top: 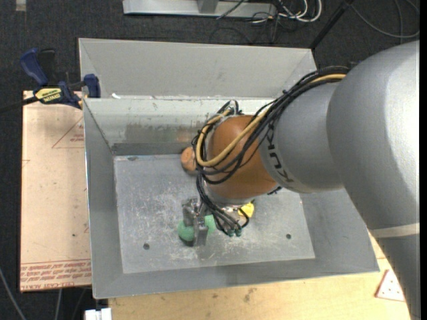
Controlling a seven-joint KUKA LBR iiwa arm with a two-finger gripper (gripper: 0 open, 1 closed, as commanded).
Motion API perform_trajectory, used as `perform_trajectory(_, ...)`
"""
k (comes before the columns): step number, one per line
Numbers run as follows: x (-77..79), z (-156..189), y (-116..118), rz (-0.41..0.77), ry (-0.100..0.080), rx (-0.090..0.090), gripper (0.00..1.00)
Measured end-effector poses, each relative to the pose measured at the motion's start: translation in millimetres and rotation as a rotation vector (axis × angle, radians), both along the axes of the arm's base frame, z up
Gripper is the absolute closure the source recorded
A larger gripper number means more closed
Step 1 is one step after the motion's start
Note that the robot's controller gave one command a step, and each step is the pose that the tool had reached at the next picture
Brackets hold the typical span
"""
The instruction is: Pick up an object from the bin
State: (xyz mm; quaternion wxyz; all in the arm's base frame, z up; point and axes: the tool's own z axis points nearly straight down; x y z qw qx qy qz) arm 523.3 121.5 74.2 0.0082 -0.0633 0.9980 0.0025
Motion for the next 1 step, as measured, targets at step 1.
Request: perform_trajectory(1,41.6,184.7,17.0,0.066,0.003,-0.003,1.00)
